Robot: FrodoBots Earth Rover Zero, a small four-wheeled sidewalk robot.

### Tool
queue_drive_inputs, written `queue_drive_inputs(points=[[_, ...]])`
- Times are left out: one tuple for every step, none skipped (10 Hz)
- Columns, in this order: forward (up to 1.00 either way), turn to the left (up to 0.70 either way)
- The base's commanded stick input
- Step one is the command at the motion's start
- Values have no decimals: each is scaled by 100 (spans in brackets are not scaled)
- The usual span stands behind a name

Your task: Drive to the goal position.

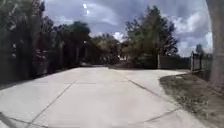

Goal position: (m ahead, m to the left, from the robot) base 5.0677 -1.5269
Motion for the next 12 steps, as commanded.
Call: queue_drive_inputs(points=[[85,-9],[85,0],[85,0],[85,0],[85,0],[85,0],[85,0],[85,0],[85,0],[85,0],[85,0],[85,0]])
